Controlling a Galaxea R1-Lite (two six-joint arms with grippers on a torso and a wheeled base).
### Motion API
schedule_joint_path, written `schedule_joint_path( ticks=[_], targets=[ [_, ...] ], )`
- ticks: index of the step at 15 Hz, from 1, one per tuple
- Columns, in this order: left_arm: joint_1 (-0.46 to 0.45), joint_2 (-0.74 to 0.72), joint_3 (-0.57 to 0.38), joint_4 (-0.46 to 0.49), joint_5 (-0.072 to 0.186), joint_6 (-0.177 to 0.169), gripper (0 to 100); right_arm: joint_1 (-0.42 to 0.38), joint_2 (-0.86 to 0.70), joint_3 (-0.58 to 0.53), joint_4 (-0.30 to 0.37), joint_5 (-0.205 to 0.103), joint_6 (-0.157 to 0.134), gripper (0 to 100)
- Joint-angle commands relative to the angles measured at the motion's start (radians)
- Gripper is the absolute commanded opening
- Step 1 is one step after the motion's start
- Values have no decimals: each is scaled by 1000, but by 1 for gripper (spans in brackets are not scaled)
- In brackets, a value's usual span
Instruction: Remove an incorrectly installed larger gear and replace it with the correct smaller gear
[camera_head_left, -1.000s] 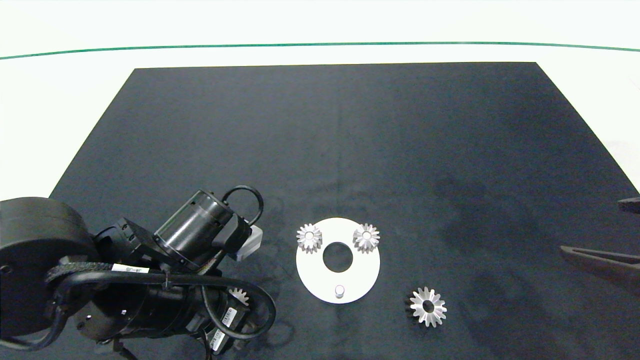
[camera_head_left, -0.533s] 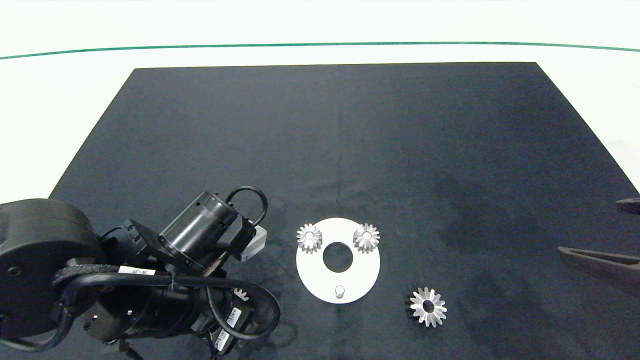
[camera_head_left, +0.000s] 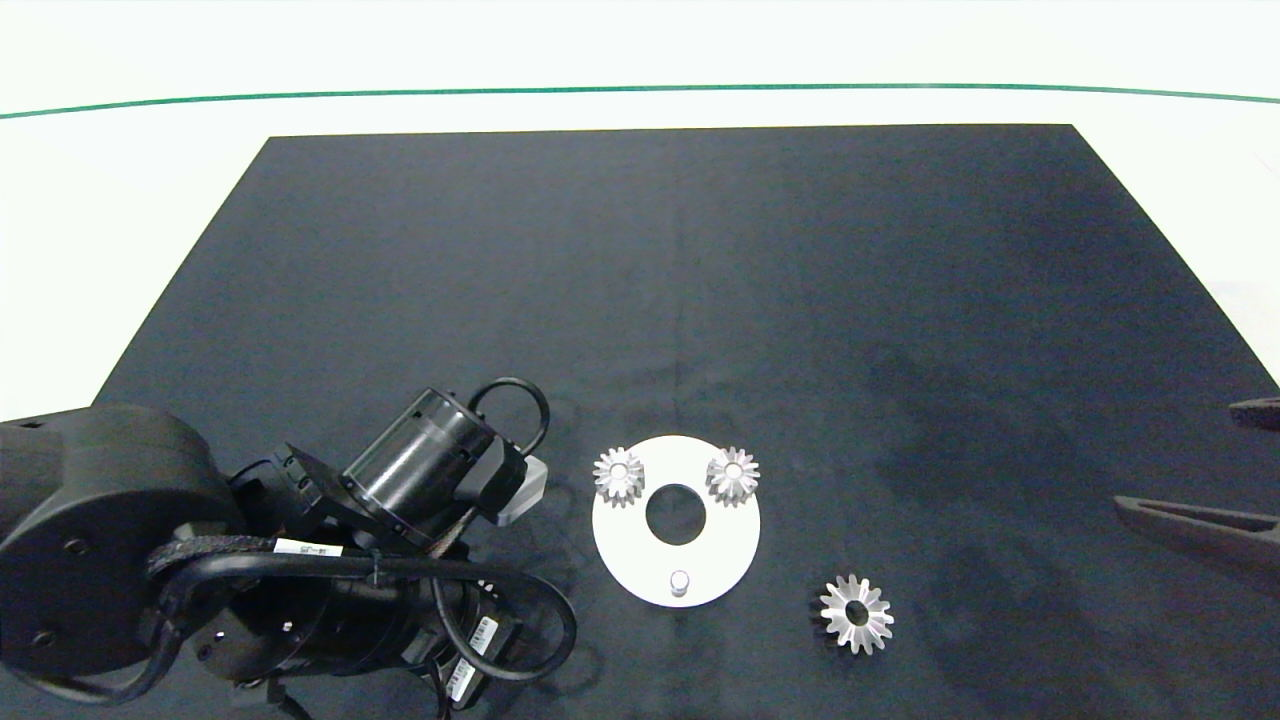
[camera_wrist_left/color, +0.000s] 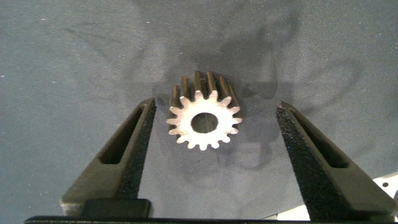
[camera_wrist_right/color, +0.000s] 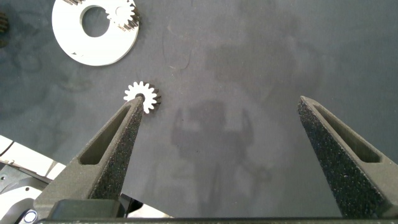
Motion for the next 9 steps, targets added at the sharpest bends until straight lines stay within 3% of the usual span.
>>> schedule_joint_path(
  ticks=[1,9],
  targets=[
    [1,3,5,2,4,-1,70,0,2,-2,4,-2,0,100],
    [-1,3,34,-49,4,-1,55,0,2,0,4,-2,0,100]
  ],
)
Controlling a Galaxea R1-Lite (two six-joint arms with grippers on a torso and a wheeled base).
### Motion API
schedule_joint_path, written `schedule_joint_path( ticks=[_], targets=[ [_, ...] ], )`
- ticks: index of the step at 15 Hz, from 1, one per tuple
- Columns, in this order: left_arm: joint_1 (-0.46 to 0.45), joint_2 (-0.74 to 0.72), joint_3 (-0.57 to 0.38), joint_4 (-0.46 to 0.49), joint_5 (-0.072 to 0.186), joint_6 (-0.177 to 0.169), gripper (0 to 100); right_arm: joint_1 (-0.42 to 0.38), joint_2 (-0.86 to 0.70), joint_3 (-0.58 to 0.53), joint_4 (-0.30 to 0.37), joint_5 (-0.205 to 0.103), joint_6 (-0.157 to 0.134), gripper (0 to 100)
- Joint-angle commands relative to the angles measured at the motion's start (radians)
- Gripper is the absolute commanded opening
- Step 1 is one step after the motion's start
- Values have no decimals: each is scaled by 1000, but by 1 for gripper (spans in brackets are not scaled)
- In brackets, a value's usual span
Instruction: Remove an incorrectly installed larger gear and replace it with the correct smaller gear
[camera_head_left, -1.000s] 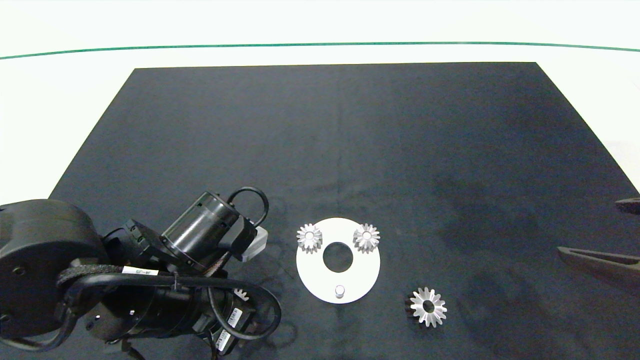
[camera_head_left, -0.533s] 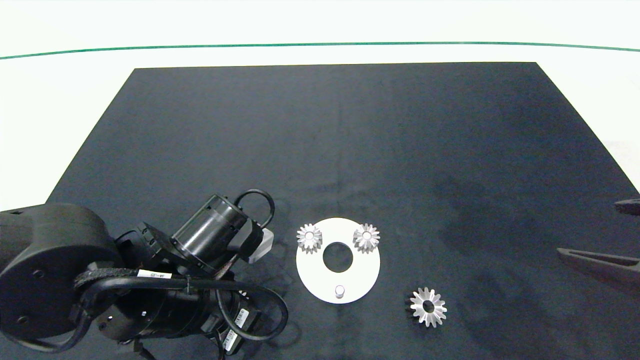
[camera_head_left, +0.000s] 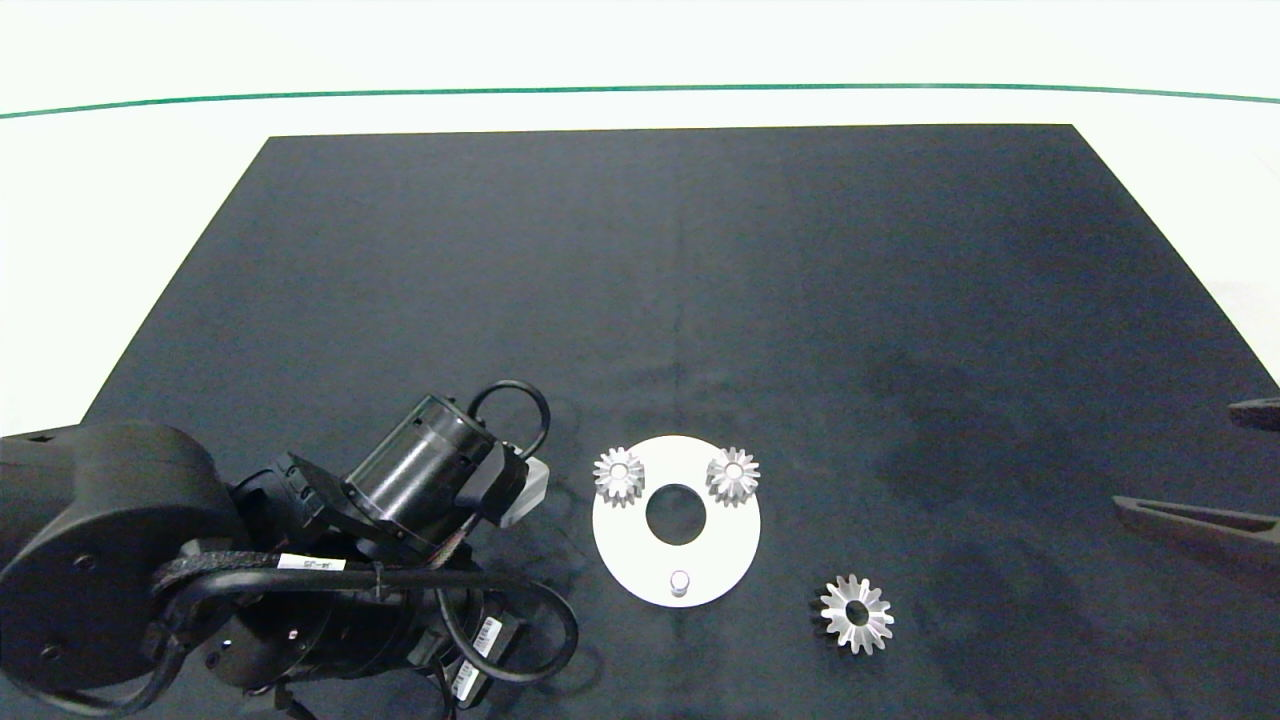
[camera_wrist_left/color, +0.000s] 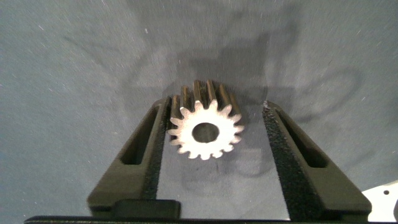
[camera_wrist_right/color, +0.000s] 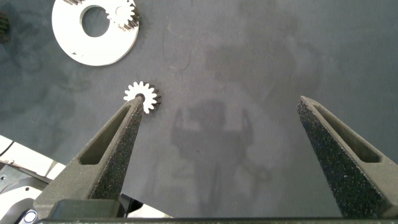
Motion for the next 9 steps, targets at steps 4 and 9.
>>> schedule_joint_path(
  ticks=[4,9],
  targets=[
    [0,-1,11,0,4,1,46,0,1,0,3,-2,-1,100],
    [0,-12,17,-1,4,1,37,0,1,0,3,-2,-1,100]
  ],
)
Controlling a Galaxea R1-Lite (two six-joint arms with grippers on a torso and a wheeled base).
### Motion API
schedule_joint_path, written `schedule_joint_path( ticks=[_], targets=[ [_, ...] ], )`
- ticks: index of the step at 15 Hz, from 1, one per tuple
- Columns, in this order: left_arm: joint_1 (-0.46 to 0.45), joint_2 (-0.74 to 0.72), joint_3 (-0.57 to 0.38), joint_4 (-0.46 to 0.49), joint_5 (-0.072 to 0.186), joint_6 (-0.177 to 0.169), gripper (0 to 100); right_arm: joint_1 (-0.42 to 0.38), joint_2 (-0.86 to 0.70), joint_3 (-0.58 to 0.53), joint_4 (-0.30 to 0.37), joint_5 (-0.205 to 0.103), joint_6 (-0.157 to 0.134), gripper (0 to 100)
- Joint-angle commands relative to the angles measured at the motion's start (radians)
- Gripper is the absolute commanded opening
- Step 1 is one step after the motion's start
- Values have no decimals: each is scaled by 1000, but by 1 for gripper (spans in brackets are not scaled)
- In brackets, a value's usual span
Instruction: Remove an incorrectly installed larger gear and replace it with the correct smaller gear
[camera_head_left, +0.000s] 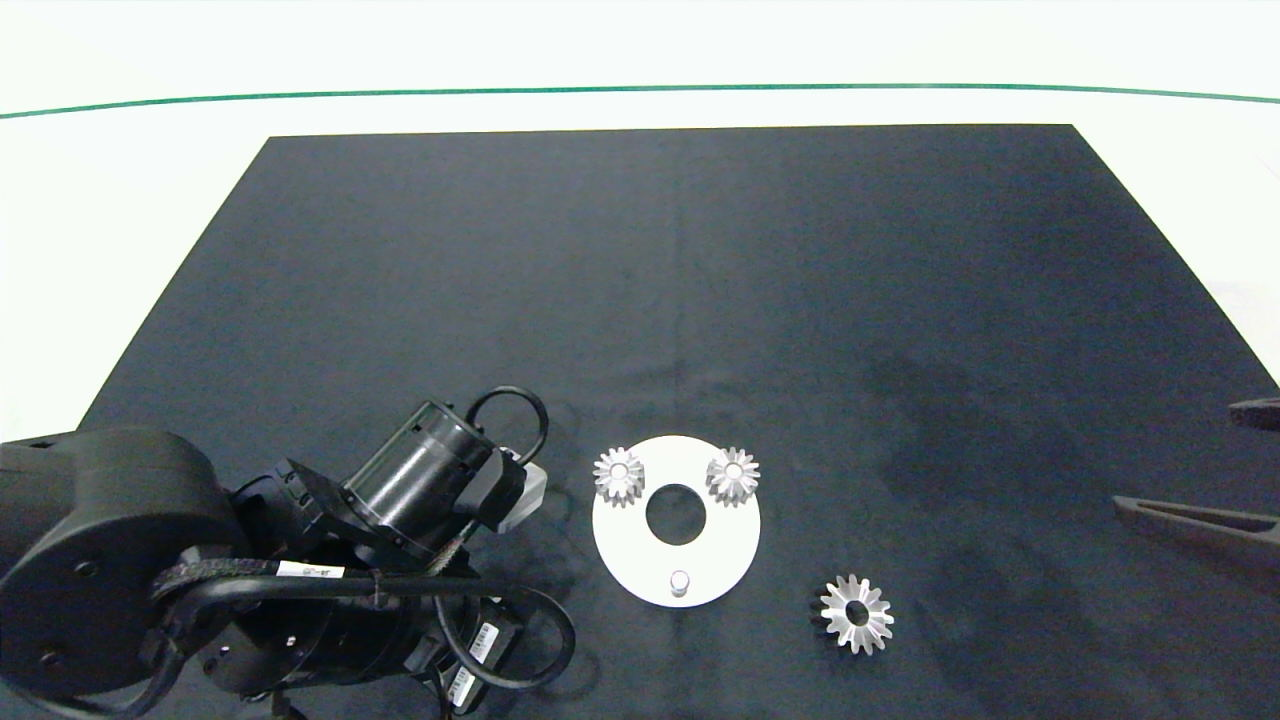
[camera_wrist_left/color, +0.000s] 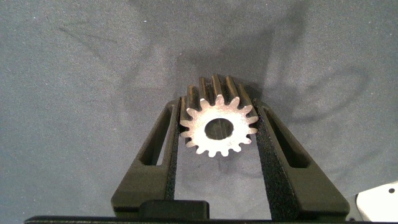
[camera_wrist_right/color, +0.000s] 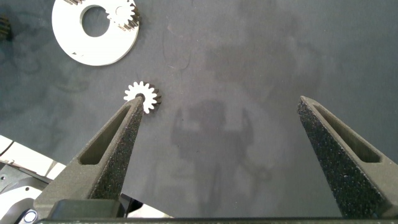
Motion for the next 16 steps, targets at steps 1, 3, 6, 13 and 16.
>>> schedule_joint_path(
  ticks=[1,3,6,13,16],
  targets=[
    [-1,-11,6,2,2,1,34,0,1,0,3,-2,0,100],
    [-1,-11,6,1,4,1,31,0,1,0,3,-2,0,100],
    [-4,-19,17,2,4,2,23,0,8,0,3,-2,0,100],
    [-74,-53,-73,10,4,-2,19,0,-1,-2,2,1,0,100],
    [-138,-11,-208,123,5,-2,19,0,-8,-2,2,1,-11,100]
  ],
)
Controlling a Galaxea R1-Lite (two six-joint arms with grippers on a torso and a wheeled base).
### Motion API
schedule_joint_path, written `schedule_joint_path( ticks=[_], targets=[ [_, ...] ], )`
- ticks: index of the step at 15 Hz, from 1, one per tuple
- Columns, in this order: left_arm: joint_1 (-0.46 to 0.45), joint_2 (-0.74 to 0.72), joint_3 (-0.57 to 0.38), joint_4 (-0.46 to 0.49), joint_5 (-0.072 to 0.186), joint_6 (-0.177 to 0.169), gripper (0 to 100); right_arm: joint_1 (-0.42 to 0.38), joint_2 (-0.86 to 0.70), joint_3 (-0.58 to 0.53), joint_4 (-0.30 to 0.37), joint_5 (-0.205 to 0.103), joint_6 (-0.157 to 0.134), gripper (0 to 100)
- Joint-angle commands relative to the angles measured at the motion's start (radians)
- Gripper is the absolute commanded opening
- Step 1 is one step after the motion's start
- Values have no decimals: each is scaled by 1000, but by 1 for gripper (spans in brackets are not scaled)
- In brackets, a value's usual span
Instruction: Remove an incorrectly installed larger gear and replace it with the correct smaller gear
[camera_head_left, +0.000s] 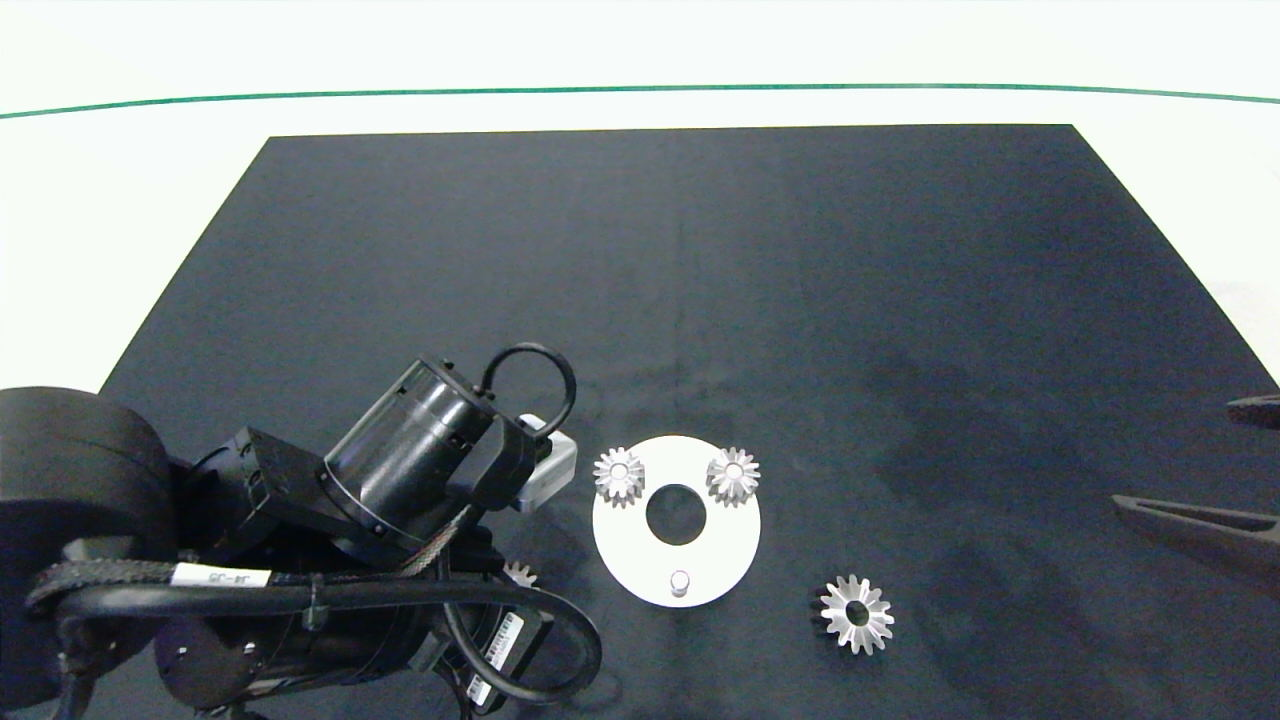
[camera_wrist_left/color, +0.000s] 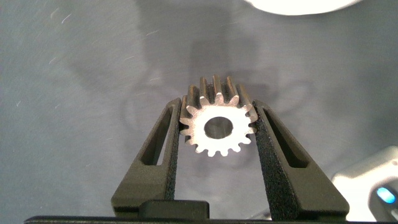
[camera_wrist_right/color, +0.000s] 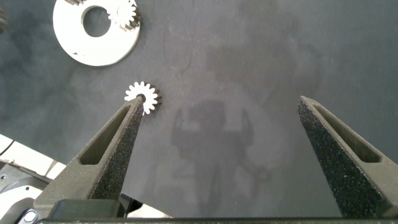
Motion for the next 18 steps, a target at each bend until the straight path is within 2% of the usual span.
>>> schedule_joint_path(
  ticks=[1,2,4,5,6,8,11,13,15,18],
  targets=[
    [-54,60,-145,102,3,-2,19,0,-9,1,3,-2,-1,100],
    [-79,87,-211,137,3,-7,19,0,-12,1,3,-2,-3,100],
    [-119,120,-285,177,4,-11,19,0,-20,1,4,-2,-6,100],
    [-131,143,-317,198,7,-30,19,0,-21,1,4,-2,-11,100],
    [-154,162,-345,214,24,-51,19,0,-21,1,4,-2,-12,100],
    [-165,211,-378,224,84,-65,19,2,-26,1,4,-2,-12,100],
    [-188,243,-424,227,87,-71,19,2,-27,2,4,-2,-12,100],
    [-194,272,-506,316,89,-79,19,2,-26,2,4,-2,-12,100],
    [-212,307,-607,411,93,-122,19,2,-26,2,4,-2,-12,100],
    [-221,346,-658,434,112,-125,19,2,-27,2,4,-2,-12,100]
  ],
)
